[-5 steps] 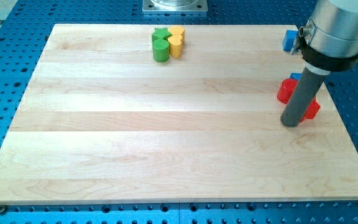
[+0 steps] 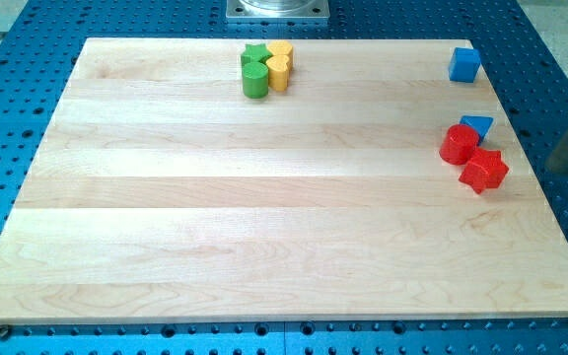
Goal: Push the blue cube to the bottom left of the red circle
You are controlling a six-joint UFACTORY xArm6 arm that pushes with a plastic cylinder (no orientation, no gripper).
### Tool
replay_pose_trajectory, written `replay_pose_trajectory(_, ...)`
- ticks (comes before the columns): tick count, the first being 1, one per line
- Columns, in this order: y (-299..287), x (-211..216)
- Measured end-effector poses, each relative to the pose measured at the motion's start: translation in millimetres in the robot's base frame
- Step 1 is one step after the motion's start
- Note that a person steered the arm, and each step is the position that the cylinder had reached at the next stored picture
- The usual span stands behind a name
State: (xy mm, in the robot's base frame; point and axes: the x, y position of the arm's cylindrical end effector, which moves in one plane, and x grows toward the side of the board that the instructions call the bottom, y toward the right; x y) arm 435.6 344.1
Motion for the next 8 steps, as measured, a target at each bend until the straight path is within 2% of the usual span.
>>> replay_pose_trajectory(2, 1, -30)
replay_pose_trajectory(3, 1, -83)
replay_pose_trajectory(5, 1, -117)
replay_pose_trajectory(6, -9, -191)
replay_pose_trajectory(7, -46, -222)
replay_pose_trajectory(8, -122, -156)
